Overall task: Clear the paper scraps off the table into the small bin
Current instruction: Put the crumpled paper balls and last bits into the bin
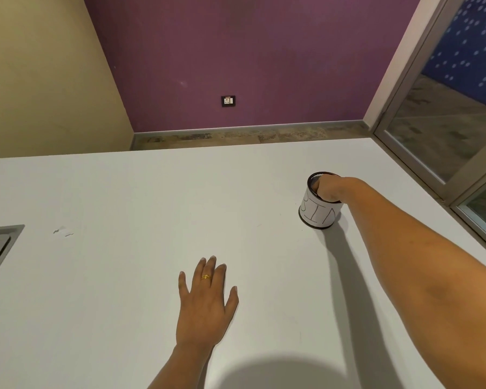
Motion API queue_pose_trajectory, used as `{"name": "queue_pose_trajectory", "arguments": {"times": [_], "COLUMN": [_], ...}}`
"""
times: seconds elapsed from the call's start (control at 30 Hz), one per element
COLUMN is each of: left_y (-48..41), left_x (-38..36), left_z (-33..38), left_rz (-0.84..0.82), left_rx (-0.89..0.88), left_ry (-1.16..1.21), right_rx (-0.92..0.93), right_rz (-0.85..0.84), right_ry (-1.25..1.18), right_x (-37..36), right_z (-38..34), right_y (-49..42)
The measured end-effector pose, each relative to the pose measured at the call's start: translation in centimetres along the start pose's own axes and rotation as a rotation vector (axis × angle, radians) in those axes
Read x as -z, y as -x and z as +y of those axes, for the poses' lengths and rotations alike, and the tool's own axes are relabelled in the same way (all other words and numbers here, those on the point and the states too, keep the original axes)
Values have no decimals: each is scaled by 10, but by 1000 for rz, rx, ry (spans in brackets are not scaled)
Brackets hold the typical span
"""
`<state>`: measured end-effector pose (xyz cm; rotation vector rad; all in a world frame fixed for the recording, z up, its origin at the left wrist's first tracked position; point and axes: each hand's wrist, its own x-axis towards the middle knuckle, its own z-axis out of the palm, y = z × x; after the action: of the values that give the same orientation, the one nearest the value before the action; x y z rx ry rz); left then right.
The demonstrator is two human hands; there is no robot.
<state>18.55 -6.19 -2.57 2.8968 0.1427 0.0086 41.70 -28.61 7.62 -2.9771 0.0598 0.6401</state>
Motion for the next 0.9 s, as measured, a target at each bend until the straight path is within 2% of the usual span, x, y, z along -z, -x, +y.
{"name": "queue_pose_trajectory", "arguments": {"times": [0.2,0.4,0.63,0.83,0.9], "left_y": [0,0,0,3,7], "left_x": [-1,-5,-11,-2,2], "left_z": [-1,-3,-7,-20,-31], "left_rz": [32,-9,6,142,144], "left_rx": [-18,-20,-7,117,142], "left_ry": [5,43,106,409,422], "right_rx": [32,66,14,22,44], "right_rz": [16,216,391,644,695], "right_ry": [-63,-203,-176,-147,-166], "right_x": [0,-8,-11,-17,-19], "right_z": [3,4,-4,-11,-18], "right_y": [-1,2,15,39,46]}}
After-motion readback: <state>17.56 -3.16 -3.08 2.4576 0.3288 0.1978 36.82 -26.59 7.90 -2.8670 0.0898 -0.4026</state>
